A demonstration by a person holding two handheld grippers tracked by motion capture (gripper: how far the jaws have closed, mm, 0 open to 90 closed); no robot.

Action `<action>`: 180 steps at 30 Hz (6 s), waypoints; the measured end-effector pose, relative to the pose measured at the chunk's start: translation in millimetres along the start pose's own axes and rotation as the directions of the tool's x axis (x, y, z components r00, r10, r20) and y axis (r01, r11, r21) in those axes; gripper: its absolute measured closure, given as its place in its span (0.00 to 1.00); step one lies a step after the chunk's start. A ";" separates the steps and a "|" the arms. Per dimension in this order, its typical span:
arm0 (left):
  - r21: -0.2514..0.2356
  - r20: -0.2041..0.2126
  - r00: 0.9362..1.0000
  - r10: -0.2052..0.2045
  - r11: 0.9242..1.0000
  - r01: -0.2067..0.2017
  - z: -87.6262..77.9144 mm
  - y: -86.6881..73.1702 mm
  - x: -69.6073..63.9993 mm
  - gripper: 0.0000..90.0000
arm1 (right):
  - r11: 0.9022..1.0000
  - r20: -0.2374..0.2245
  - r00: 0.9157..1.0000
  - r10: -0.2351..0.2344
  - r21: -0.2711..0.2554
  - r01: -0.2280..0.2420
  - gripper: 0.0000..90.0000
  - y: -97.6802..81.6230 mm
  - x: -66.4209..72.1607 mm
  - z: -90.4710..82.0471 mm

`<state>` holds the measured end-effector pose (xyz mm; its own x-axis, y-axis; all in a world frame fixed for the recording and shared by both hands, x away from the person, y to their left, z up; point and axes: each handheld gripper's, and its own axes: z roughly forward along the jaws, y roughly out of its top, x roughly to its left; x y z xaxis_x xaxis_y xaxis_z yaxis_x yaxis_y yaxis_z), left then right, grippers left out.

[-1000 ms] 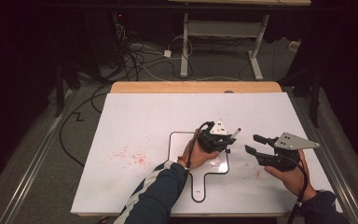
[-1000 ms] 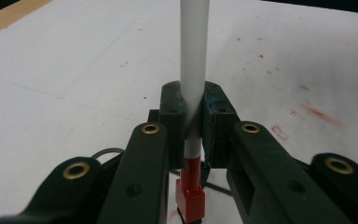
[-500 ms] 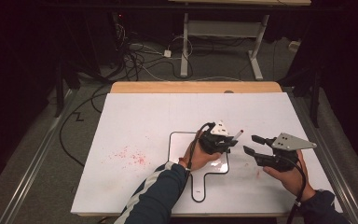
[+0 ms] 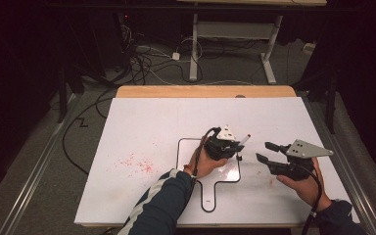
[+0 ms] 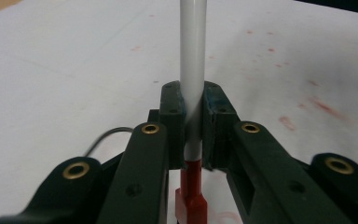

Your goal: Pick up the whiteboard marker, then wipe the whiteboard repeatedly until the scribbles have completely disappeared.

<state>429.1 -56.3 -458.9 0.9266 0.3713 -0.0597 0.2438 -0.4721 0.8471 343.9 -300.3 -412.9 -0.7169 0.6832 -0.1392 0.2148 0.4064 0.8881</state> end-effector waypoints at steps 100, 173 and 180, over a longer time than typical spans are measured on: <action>-0.019 -0.411 0.911 -0.025 1.000 0.019 -202.6 -120.7 -35.7 0.23 | 0.998 -0.172 0.985 0.009 -0.063 -0.020 0.90 37.8 35.8 29.3; 0.056 -0.442 0.895 -0.059 0.994 0.093 -218.0 -153.6 -39.0 0.23 | 0.997 -0.248 0.966 -0.069 -0.037 0.061 0.90 13.5 53.7 39.6; 0.062 -0.439 0.897 -0.055 0.994 0.092 -216.8 -153.3 -39.1 0.23 | 0.995 -0.193 0.976 -0.103 -0.027 0.099 0.91 13.8 50.5 37.5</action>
<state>293.4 174.9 -472.0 0.6918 0.7101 0.1313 0.3450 -0.4847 0.8038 335.5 -237.4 -424.1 -0.8498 0.5076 -0.1422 0.1246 0.4556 0.8814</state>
